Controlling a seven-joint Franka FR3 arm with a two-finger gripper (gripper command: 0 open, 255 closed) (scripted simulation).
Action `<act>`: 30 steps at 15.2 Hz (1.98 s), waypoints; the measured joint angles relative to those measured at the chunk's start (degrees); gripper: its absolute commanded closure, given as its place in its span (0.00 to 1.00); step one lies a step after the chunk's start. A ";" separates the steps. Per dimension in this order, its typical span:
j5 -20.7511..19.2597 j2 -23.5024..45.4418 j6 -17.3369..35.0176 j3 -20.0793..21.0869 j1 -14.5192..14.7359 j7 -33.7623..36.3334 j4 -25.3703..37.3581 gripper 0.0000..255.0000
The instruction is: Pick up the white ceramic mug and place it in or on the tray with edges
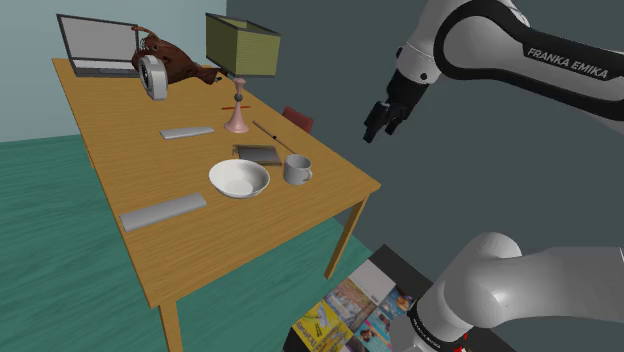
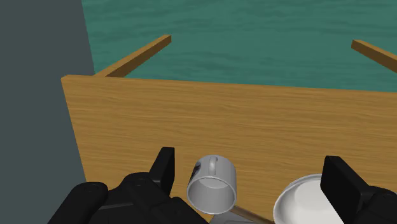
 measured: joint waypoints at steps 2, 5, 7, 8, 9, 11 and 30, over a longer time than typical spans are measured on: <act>0.01 0.72 0.69 -0.01 0.04 -0.05 -0.06 0.00; -0.15 4.81 4.54 -0.46 0.07 -0.67 -0.32 0.00; -0.36 8.27 8.28 -0.98 0.03 -1.36 -0.91 0.00; -0.31 10.13 9.92 -0.97 0.12 -1.39 -0.85 0.00; -0.32 12.04 11.26 -1.06 0.17 -1.58 -0.43 0.00; -0.37 15.75 14.03 -1.32 0.20 -2.07 0.19 0.00; 0.54 55.73 31.34 -2.04 0.40 -6.88 19.68 0.00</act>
